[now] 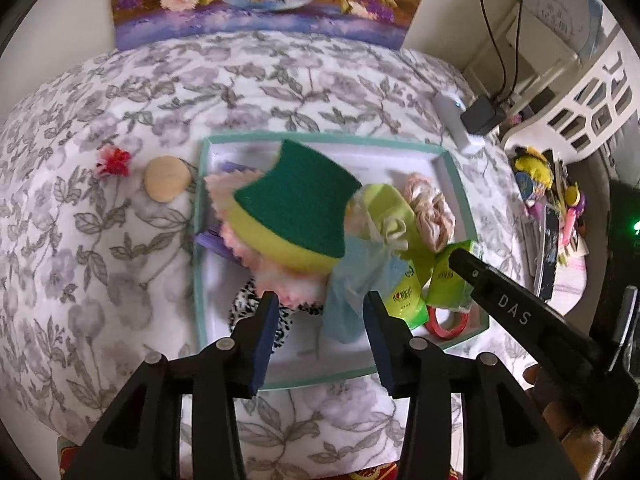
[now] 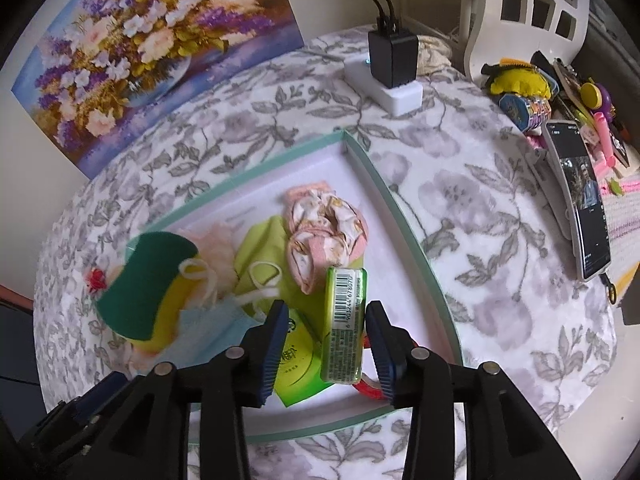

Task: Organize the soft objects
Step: 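Open the left tool to drop the mask in the tray while the right tool releases the gum pack, then move the left tool to the red flower clip while the right tool moves to the beige round sponge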

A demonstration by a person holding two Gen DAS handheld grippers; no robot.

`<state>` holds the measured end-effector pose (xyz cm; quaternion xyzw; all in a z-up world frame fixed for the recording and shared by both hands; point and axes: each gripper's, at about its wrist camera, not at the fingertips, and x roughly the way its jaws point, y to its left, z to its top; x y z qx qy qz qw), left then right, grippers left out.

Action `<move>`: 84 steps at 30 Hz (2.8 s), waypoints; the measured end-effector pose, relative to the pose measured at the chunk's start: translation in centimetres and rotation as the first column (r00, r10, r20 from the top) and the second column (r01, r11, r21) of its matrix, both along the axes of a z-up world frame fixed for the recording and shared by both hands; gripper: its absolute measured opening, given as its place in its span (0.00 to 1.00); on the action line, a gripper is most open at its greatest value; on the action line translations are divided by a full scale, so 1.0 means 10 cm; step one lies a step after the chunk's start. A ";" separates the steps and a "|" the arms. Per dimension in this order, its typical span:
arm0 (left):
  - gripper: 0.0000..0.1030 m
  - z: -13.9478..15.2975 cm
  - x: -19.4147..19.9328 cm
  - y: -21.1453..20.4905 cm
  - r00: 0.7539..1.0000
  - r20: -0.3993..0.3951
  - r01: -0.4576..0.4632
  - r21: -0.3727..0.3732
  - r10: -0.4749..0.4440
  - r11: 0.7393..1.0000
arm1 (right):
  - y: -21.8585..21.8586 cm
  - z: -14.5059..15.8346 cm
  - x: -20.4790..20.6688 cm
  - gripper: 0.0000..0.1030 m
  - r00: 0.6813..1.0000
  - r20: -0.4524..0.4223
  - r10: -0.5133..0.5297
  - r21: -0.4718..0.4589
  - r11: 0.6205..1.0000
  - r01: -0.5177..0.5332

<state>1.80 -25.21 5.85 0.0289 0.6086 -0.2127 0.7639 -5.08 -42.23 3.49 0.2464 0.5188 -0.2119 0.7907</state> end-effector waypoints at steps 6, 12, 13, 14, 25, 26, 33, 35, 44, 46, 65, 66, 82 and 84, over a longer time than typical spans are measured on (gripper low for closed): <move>0.46 0.22 0.06 0.19 0.997 0.060 -0.040 -0.025 0.042 0.999 | 0.05 0.14 0.00 0.42 0.999 0.035 0.007 -0.019 1.000 -0.006; 0.47 0.28 0.23 0.48 0.986 0.107 -0.128 -0.005 0.128 0.992 | 0.11 0.15 0.02 0.42 0.999 0.034 0.023 -0.024 0.999 -0.022; 0.47 0.27 0.26 0.53 0.984 0.108 -0.142 -0.001 0.141 0.990 | 0.12 0.15 0.03 0.42 0.999 0.033 0.026 -0.024 0.999 -0.025; 0.47 0.26 0.30 0.59 0.982 0.107 -0.159 0.003 0.158 0.987 | 0.14 0.14 0.04 0.42 0.999 0.031 0.029 -0.024 0.999 -0.028; 0.81 0.12 0.63 1.22 0.933 0.115 -0.347 0.045 0.341 0.937 | 0.33 0.12 0.16 0.47 0.996 0.010 0.085 -0.043 0.996 -0.084; 0.82 0.10 0.65 1.28 0.927 0.113 -0.366 0.051 0.359 0.929 | 0.35 0.12 0.17 0.49 0.996 0.009 0.090 -0.044 0.995 -0.089; 0.86 0.02 0.77 1.65 0.881 0.125 -0.467 0.084 0.455 0.880 | 0.53 0.18 0.25 0.72 0.992 0.022 0.126 -0.057 0.991 -0.125; 0.86 0.01 0.79 1.74 0.863 0.150 -0.498 0.102 0.482 0.861 | 0.59 0.22 0.27 0.85 0.990 0.042 0.133 -0.060 0.990 -0.130; 0.86 0.01 0.86 2.06 0.806 0.225 -0.583 0.144 0.547 0.800 | 1.05 0.34 0.47 1.00 0.970 0.056 0.237 -0.126 0.965 -0.229; 0.87 -0.02 0.89 2.11 0.807 0.218 -0.584 0.150 0.549 0.798 | 1.16 0.34 0.52 1.00 0.965 0.051 0.258 -0.132 0.959 -0.249; 0.87 -0.07 1.01 2.74 0.745 0.207 -0.664 0.147 0.634 0.733 | 2.24 0.32 1.05 1.00 0.913 0.053 0.404 -0.095 0.912 -0.398; 0.87 -0.08 1.02 2.77 0.743 0.204 -0.666 0.145 0.637 0.731 | 2.27 0.30 1.07 1.00 0.911 0.049 0.410 -0.097 0.910 -0.404; 0.87 -0.34 1.20 2.75 0.752 0.141 -0.659 0.161 0.644 0.735 | 2.40 -0.06 1.38 1.00 0.910 0.035 0.413 -0.043 0.910 -0.412; 0.87 -0.40 1.27 2.68 0.761 0.123 -0.648 0.152 0.637 0.746 | 2.36 -0.11 1.43 1.00 0.910 0.042 0.413 -0.020 0.911 -0.412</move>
